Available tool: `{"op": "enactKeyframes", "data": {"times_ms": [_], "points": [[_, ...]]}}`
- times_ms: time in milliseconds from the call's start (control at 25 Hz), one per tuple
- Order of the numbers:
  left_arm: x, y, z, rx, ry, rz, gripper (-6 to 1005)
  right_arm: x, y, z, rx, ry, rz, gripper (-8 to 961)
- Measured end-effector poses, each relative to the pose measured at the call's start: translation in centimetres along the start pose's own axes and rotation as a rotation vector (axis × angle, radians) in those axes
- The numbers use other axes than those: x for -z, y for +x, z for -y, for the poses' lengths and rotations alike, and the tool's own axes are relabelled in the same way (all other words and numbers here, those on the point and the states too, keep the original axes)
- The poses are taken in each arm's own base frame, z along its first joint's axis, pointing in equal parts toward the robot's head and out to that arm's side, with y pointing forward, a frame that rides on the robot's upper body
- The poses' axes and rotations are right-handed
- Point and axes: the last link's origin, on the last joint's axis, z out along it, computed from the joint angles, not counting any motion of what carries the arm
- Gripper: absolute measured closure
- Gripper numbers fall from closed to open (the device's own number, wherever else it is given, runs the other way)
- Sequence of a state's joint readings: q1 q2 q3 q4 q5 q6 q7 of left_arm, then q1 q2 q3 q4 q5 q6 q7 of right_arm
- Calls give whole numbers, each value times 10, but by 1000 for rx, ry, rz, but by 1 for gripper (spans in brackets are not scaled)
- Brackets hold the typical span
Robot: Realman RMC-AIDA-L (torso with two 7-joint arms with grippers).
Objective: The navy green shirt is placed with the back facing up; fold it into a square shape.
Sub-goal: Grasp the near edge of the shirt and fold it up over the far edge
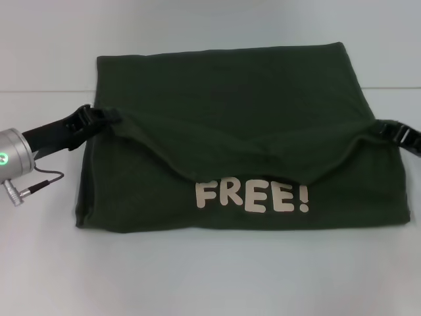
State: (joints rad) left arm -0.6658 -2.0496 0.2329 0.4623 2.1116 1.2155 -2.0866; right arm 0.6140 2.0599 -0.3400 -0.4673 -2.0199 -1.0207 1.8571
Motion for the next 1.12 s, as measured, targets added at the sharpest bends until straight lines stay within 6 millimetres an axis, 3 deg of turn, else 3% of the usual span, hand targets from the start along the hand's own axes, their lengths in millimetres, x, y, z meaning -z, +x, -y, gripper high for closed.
{"op": "enactKeyframes", "data": {"times_ms": [880,1120], "points": [[-5,-7,9,13,47,-52,846,-14,6,8,28,128,7,883],[-6,-11,12,34,59,-76,841,-20,8,1,80,105,7,739]]}}
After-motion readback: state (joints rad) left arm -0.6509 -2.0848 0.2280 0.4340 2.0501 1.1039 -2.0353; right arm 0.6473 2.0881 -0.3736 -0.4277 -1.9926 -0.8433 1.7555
